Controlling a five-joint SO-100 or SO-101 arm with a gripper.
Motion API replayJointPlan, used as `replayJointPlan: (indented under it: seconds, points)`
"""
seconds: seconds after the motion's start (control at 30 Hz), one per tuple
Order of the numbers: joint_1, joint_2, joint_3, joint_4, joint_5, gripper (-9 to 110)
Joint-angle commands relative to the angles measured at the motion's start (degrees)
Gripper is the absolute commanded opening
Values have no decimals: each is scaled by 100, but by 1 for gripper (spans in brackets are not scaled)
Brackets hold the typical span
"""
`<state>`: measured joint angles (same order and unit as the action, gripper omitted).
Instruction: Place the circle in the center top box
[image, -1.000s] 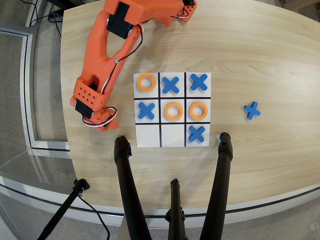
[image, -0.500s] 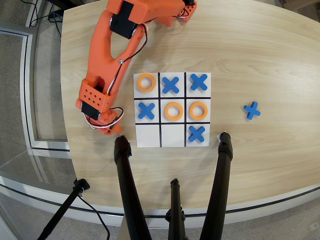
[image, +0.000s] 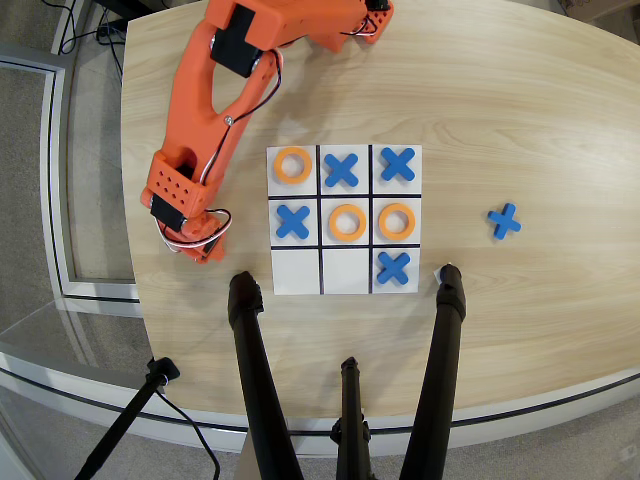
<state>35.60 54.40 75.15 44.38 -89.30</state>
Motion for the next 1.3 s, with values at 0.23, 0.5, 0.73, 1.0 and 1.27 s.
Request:
replayJointPlan:
  seconds: [0.23, 0.5, 0.73, 1.0, 1.27]
  points:
    - [-123, 510, 580, 782, -97, 15]
    - [-123, 510, 650, 756, -105, 0]
    - [-97, 598, 826, 580, -62, 0]
    - [-97, 1362, 1775, 79, -105, 0]
    - [-905, 3876, 3568, 624, 255, 0]
